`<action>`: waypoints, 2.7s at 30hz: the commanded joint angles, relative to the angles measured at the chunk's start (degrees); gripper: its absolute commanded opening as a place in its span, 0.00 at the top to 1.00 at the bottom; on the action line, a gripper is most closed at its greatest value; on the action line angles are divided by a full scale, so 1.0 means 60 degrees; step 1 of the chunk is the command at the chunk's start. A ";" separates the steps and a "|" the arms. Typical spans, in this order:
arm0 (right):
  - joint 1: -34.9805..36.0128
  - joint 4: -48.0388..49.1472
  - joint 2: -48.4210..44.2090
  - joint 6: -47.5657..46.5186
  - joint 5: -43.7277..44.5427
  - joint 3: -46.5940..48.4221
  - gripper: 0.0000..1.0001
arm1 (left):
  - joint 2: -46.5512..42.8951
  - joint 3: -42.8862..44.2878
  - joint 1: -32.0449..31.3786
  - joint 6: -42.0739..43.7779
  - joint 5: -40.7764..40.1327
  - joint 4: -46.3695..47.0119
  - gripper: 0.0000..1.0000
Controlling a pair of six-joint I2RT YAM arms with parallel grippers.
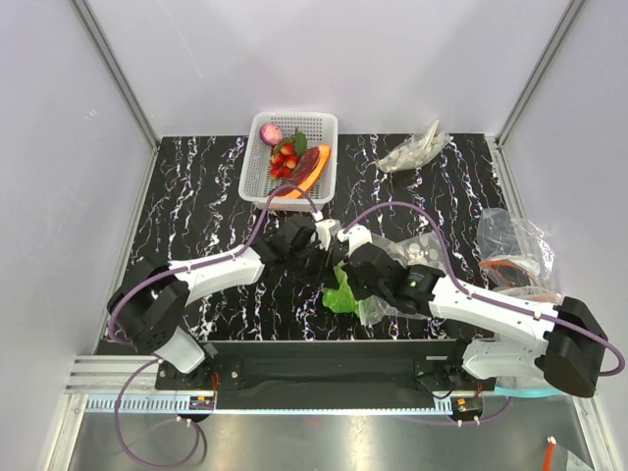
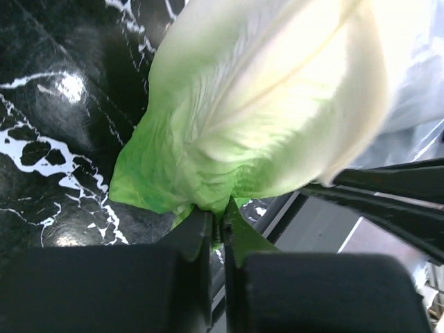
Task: Place the food in the zip-top bag and seal the zipper
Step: Place the fake vegetable in the zipper food storage bag.
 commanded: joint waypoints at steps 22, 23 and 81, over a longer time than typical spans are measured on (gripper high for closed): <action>-0.2416 0.1686 0.0234 -0.0470 -0.5290 -0.0042 0.91 | -0.1502 0.0799 -0.0364 0.1890 0.0310 -0.2205 1.00; -0.2416 0.1643 0.0307 -0.0499 -0.5378 0.0030 0.89 | -0.1502 0.0710 -0.0364 0.1890 0.0473 -0.2072 1.00; -0.5799 -0.1830 0.3384 -0.1408 -0.7781 0.3899 0.17 | -0.1179 -0.0125 -0.0452 0.2314 0.0285 -0.0738 1.00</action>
